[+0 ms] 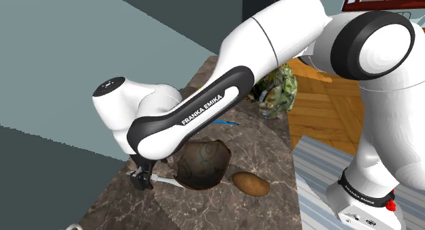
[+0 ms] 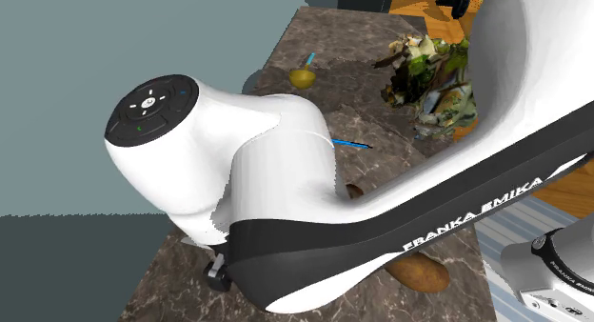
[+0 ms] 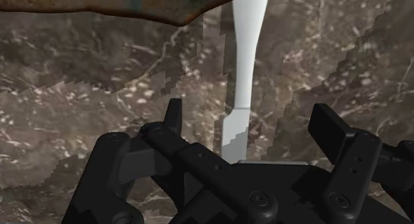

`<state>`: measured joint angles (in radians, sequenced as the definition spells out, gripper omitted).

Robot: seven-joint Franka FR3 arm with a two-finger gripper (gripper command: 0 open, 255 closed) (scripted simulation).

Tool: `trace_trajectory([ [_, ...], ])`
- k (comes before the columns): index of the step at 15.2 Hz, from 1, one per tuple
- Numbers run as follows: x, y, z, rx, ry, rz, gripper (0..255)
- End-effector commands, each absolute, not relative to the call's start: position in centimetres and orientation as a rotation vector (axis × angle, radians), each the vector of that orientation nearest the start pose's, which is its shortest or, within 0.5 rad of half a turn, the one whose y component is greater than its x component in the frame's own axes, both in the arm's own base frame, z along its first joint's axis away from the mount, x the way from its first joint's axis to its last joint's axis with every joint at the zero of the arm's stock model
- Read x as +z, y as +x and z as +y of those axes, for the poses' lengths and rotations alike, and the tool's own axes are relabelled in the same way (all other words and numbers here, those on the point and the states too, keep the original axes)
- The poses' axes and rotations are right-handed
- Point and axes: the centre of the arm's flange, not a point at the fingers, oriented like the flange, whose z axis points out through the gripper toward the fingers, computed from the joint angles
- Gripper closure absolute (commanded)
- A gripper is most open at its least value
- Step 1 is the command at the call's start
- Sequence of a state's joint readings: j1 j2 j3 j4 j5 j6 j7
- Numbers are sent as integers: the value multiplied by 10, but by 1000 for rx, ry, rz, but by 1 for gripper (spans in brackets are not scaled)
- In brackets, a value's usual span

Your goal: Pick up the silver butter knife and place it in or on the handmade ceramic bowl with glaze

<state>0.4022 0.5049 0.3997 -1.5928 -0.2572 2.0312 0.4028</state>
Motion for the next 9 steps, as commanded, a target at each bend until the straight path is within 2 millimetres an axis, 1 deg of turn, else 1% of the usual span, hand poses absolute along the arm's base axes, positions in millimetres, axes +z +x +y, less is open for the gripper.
trace_trajectory([
  [1,347,508,452,-7,-3097,-749,0],
  [3,338,508,451,-7,-3097,-749,0],
  [9,338,508,451,-7,-3097,-749,0],
])
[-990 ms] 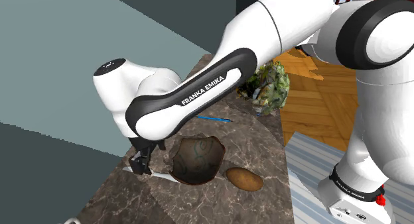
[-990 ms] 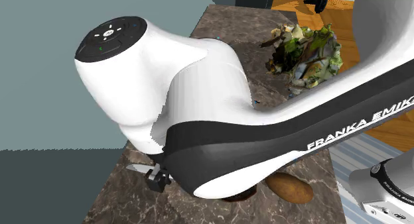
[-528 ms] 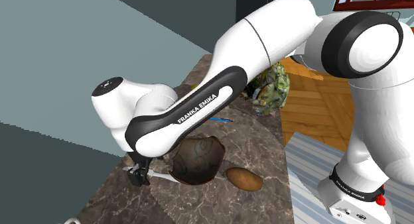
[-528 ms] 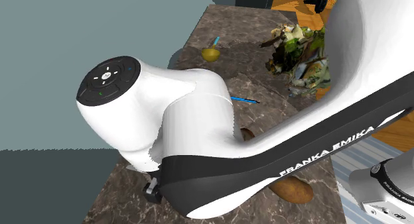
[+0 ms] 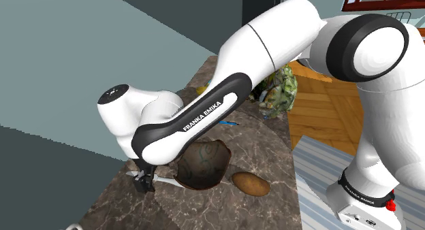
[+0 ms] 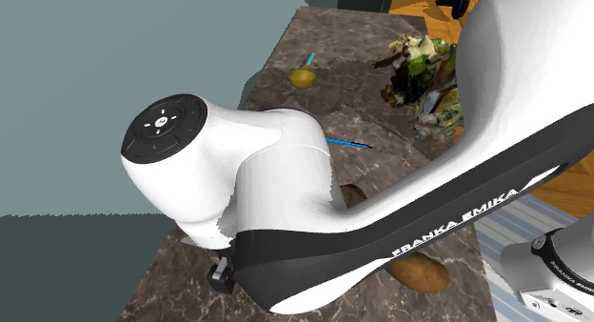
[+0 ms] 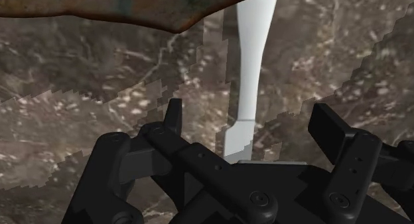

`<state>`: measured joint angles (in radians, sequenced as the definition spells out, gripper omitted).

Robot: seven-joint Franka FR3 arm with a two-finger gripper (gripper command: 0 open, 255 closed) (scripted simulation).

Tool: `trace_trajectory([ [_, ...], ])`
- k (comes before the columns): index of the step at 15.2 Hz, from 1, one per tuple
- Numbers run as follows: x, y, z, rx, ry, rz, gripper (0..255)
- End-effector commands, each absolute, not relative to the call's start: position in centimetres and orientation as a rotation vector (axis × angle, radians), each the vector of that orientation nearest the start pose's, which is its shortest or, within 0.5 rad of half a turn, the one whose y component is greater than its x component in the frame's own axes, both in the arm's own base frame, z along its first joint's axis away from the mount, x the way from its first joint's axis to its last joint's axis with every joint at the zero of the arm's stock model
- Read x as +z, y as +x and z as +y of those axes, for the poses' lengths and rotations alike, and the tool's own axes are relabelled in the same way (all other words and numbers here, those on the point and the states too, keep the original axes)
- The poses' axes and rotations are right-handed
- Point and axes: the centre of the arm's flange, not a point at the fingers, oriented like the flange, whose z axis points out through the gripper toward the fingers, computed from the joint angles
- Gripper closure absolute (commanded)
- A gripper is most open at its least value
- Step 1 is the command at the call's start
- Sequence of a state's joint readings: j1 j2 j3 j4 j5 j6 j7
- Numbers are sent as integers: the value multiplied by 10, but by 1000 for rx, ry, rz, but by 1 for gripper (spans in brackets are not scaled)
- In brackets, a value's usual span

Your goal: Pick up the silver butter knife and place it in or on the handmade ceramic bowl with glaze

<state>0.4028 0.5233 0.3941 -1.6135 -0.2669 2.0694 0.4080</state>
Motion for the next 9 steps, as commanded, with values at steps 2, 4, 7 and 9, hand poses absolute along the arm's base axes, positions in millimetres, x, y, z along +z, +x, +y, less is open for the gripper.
trace_trajectory([
  [2,338,508,451,-7,-3097,-749,255],
  [4,338,508,451,-7,-3097,-749,255],
  [7,338,508,452,-7,-3097,-749,255],
  [9,338,508,452,-7,-3097,-749,255],
])
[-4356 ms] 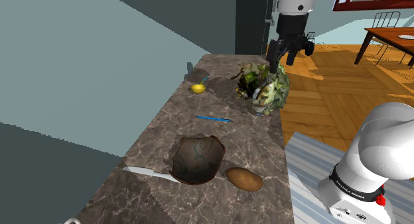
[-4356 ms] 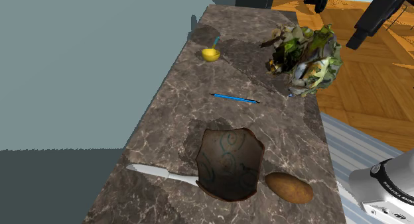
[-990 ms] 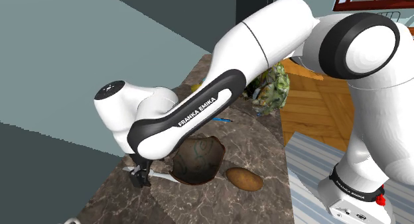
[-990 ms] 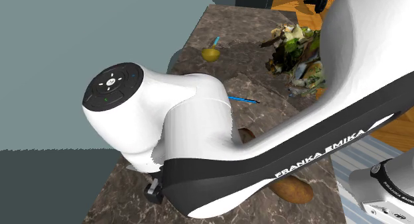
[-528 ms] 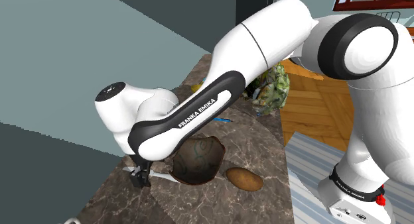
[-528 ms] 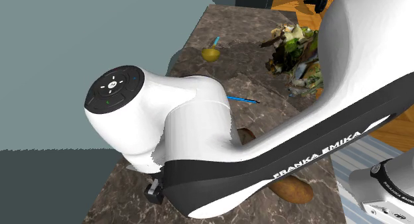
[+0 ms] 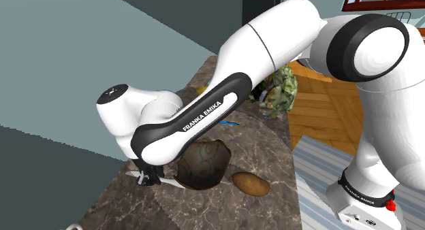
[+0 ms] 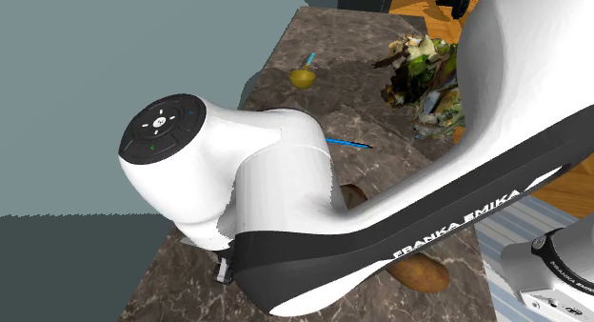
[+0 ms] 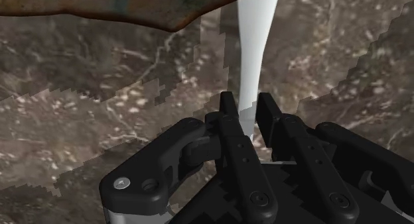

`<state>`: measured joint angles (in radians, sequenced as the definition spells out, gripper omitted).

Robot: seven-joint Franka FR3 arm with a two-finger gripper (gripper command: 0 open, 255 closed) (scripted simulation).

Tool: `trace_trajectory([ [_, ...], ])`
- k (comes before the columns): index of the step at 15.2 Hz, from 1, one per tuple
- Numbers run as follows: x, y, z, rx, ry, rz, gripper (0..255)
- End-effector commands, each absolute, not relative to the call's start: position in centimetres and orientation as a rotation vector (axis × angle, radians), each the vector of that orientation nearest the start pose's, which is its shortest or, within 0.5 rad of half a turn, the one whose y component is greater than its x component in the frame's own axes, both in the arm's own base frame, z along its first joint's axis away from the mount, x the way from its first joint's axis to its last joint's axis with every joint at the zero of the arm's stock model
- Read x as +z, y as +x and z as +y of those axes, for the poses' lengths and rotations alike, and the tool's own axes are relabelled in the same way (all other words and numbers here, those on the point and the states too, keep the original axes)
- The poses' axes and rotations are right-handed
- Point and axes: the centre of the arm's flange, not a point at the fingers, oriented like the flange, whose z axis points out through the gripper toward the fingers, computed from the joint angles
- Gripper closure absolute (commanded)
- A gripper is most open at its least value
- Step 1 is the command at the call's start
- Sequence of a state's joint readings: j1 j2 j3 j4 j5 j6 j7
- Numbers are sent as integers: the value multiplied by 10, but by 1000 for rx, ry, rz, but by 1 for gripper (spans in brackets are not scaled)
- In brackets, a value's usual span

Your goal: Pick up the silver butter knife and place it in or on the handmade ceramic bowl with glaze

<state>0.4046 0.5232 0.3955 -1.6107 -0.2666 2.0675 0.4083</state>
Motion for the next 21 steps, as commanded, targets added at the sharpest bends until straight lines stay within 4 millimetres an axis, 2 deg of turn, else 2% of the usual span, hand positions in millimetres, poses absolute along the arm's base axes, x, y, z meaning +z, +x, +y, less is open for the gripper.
trace_trajectory([
  [1,338,508,452,-7,-3097,-749,255],
  [2,338,508,451,-7,-3097,-749,255],
  [21,439,508,451,-7,-3097,-749,255],
])
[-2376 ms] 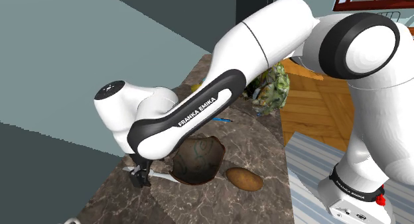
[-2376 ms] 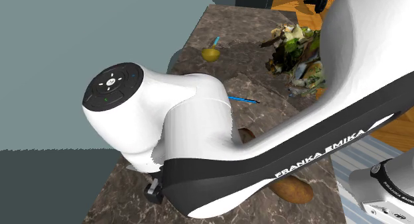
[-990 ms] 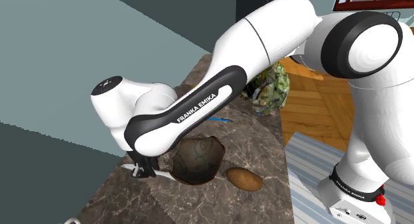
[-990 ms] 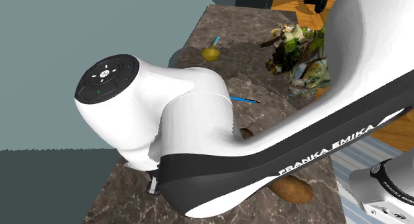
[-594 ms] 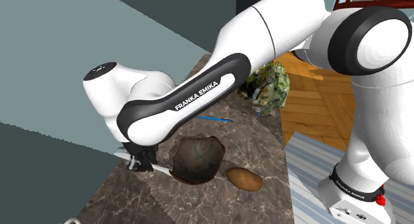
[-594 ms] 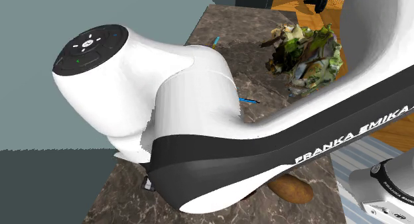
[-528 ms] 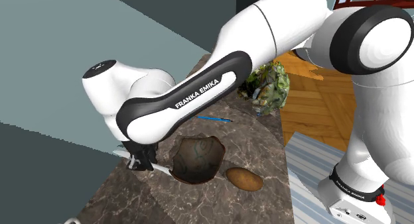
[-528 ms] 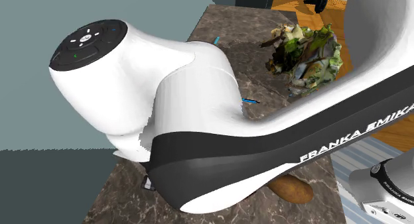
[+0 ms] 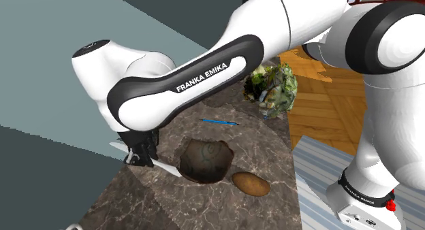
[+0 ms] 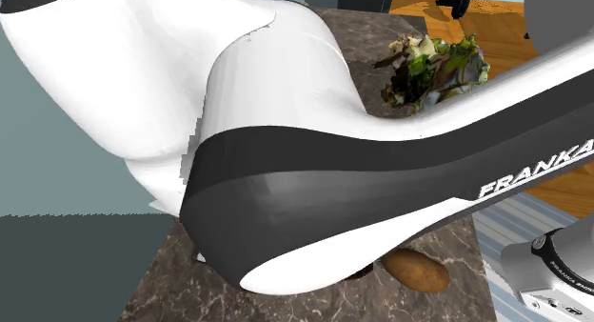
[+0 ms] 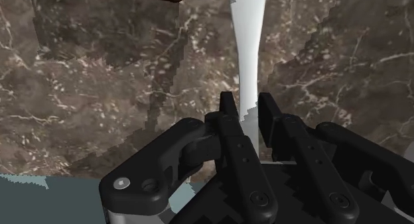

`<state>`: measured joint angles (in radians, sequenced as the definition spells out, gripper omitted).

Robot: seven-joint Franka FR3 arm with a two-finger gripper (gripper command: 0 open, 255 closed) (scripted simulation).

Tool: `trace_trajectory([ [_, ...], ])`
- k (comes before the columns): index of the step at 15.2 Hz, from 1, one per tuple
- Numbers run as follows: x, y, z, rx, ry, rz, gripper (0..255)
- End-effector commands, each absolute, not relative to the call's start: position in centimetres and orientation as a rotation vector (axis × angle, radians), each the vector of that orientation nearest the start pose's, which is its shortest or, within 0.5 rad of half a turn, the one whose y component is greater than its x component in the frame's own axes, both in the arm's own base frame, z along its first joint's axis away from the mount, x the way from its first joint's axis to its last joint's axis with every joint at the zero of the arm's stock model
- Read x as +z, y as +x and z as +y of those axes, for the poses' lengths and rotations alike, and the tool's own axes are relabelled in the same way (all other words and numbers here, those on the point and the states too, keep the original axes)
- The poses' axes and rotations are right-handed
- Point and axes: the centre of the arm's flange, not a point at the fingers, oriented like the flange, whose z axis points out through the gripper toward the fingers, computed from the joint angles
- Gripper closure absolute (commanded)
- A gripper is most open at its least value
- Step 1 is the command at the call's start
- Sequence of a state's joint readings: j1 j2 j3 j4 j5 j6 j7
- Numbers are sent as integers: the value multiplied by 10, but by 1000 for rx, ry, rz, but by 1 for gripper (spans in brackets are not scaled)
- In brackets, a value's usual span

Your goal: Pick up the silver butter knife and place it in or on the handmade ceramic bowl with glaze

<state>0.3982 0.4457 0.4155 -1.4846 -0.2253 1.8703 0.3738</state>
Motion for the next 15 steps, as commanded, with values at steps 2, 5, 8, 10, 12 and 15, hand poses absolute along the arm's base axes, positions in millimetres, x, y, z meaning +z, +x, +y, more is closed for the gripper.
trace_trajectory([
  [2,449,508,451,-7,-3097,-749,255],
  [5,465,508,451,-7,-3097,-749,255],
  [8,481,508,451,-7,-3097,-749,255],
  [10,489,508,451,-7,-3097,-749,255],
  [12,491,490,432,-7,-3097,-749,255],
  [15,494,462,404,-7,-3097,-749,255],
])
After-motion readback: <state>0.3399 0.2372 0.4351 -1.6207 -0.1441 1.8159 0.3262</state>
